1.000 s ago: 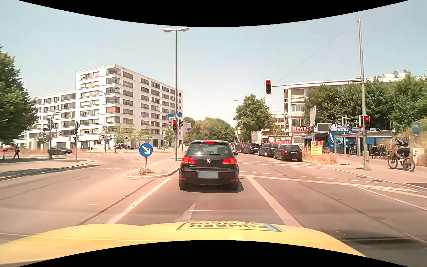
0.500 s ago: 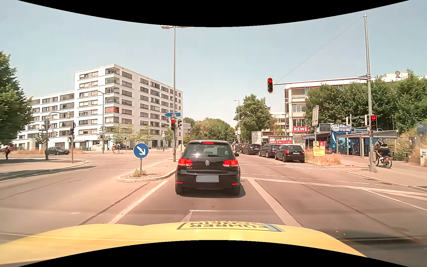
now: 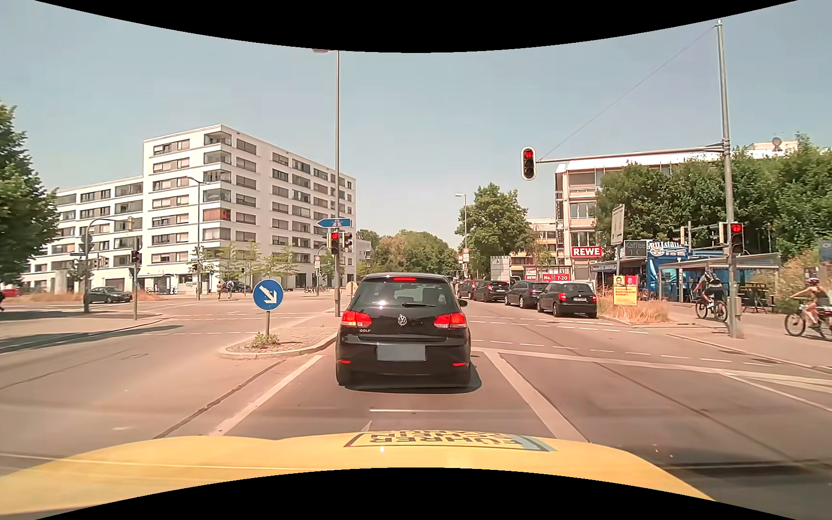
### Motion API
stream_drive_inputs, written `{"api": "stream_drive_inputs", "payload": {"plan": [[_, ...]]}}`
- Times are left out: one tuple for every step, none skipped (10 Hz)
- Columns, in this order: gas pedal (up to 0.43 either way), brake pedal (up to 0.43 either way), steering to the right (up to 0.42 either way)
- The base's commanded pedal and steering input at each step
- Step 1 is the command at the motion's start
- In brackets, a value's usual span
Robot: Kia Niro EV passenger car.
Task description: Follow the waypoints while adhering to traffic rules and regulations
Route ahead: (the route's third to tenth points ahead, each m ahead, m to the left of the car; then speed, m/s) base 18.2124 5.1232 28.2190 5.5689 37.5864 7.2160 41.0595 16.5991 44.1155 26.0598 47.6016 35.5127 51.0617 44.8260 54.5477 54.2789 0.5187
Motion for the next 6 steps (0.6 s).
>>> {"api": "stream_drive_inputs", "payload": {"plan": [[0.0, 0.128, 0.003], [0.0, 0.128, 0.002], [0.0, 0.128, 0.003], [0.0, 0.128, 0.003], [0.0, 0.128, 0.002], [0.0, 0.128, 0.002]]}}
